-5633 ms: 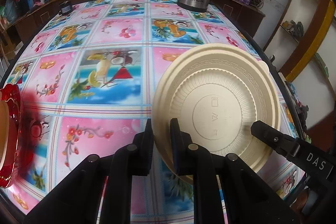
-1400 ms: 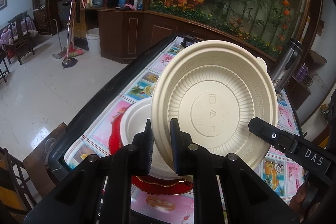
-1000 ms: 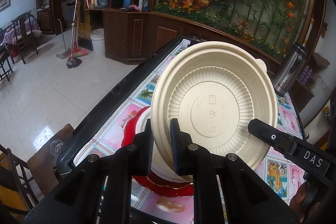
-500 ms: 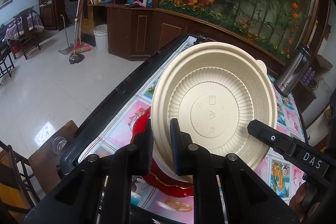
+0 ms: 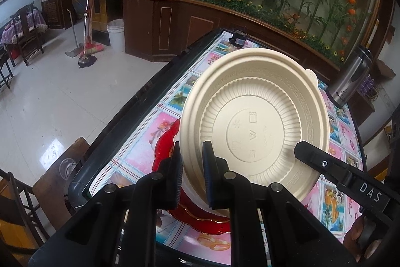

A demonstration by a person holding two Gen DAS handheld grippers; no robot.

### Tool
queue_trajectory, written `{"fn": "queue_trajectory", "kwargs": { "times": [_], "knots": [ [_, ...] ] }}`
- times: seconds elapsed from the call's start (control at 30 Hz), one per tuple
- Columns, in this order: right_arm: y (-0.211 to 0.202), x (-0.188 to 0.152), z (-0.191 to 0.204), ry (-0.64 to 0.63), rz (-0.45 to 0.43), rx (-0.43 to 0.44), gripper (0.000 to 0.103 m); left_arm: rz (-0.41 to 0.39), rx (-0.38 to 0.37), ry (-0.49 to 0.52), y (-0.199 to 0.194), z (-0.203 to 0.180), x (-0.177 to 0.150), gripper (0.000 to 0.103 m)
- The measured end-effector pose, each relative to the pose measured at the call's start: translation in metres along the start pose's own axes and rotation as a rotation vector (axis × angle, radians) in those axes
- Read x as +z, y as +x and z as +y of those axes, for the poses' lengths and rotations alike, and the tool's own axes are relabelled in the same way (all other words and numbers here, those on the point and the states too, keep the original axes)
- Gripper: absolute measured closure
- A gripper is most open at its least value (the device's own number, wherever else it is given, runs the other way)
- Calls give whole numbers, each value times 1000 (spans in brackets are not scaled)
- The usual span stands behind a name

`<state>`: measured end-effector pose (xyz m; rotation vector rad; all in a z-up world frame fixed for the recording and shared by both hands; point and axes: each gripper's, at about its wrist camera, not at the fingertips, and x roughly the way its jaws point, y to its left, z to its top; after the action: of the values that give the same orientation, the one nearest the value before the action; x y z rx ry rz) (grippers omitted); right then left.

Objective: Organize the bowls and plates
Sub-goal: 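Hold the beige ribbed plate tilted with both tools above the stack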

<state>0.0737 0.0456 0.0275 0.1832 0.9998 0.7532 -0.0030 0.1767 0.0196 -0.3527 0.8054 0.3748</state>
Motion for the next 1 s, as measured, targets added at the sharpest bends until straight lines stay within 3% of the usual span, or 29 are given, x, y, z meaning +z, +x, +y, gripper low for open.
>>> {"fn": "queue_trajectory", "kwargs": {
  "times": [0.3,1.0],
  "knots": [
    [-4,11,4,-9,13,-3,92,36,-14,34,-2,1,12,90],
    [27,-4,-23,57,133,14,91,159,2,66,26,2,-9,89]
  ]
}}
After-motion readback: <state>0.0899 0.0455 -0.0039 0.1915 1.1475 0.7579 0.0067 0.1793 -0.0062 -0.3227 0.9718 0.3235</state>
